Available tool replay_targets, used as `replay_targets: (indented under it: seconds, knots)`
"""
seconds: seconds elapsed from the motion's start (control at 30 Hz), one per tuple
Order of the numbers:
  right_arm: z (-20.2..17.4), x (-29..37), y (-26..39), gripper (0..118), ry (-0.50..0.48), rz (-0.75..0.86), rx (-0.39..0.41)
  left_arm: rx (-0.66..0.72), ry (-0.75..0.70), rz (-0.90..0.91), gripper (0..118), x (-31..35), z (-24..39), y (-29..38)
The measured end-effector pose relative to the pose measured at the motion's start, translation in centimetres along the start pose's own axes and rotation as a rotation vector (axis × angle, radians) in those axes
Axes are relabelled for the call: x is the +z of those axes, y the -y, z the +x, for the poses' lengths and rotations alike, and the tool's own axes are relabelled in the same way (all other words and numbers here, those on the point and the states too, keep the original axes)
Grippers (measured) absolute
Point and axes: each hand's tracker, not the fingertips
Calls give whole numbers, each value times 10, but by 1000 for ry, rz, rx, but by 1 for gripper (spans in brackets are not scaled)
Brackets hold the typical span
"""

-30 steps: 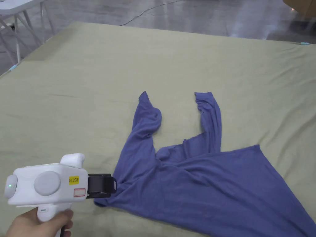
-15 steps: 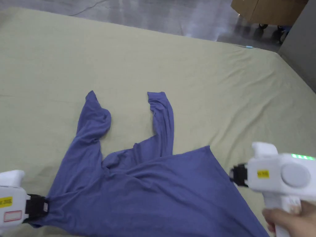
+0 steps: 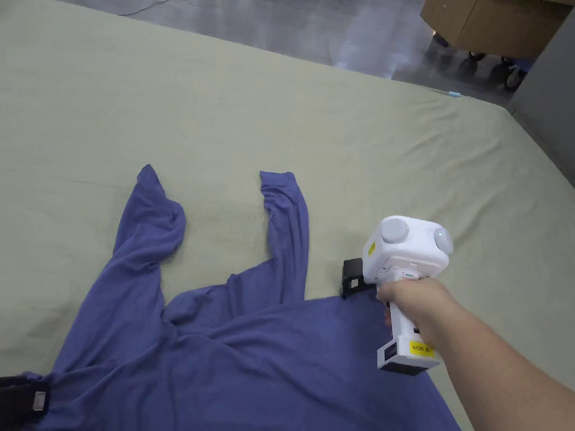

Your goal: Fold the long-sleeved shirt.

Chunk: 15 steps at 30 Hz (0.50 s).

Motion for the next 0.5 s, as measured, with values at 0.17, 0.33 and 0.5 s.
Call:
replay_targets:
  seconds: [0.17,0.33,0.5]
  knots:
    - [18,35,18,0,-54,53,-46,4,12,4,3,-6,-4,-2]
    - [50,100,54,0,-181,131,-59,30,32,31,3,9,8,-1]
    - [84,224,106,0,-210,320,23,1,79,106,3,44,26,-22]
